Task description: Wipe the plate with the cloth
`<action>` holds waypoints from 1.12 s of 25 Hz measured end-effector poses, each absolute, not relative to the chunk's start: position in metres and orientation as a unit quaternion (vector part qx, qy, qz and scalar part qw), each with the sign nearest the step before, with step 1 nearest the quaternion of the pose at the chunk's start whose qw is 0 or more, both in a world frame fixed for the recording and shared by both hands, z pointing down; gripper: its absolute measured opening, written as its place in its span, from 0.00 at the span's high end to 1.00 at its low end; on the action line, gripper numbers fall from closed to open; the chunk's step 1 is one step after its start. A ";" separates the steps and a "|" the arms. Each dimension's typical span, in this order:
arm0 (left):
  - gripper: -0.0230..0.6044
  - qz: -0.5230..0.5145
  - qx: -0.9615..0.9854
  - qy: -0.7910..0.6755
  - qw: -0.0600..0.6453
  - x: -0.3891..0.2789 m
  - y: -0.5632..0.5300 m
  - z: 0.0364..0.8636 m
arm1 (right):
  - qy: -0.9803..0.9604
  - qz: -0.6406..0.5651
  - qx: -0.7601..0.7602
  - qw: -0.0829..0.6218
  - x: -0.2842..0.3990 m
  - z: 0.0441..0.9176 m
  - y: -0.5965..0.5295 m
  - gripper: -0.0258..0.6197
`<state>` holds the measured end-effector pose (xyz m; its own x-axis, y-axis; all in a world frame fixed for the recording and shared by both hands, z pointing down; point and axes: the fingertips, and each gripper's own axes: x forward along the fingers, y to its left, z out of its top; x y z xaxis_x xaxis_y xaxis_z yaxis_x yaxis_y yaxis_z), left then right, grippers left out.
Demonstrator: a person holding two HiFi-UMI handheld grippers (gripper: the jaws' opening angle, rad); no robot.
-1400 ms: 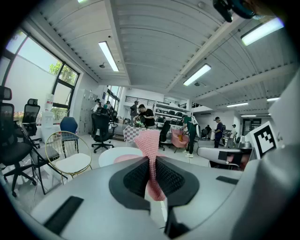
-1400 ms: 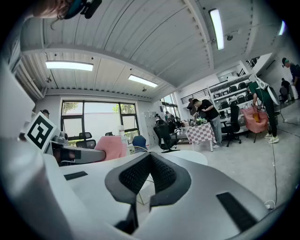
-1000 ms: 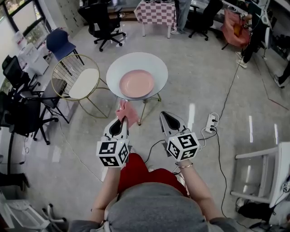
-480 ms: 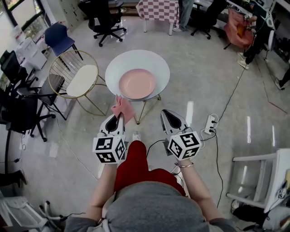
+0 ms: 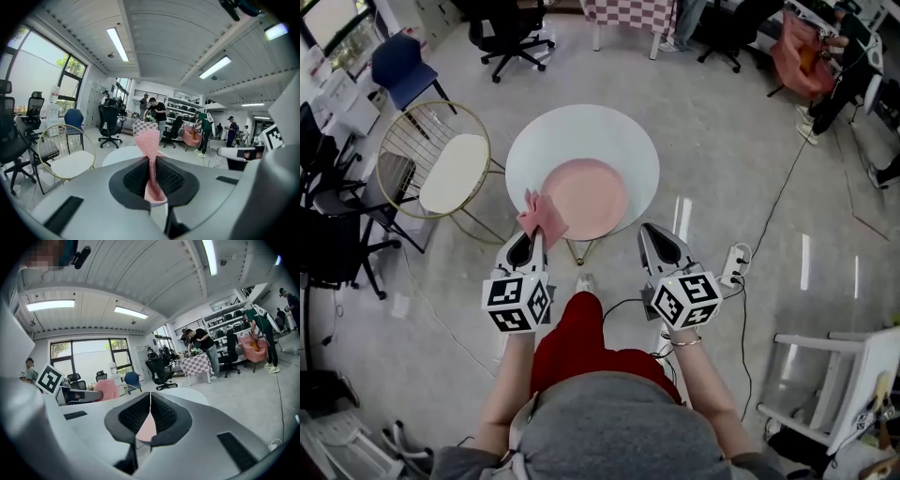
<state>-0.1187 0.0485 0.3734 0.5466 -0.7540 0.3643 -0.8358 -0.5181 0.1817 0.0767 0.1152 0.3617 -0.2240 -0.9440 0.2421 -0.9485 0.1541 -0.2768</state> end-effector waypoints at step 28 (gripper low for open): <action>0.90 0.167 0.834 -0.462 0.251 -0.068 -0.117 0.431 | -0.759 0.257 0.597 0.043 0.141 0.406 -0.098 0.91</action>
<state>-0.0679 -0.1174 0.4314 0.5171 -0.6872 0.5102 -0.8547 -0.4464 0.2650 0.1410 -0.0980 0.4063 -0.2841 -0.8838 0.3718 -0.9281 0.1563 -0.3378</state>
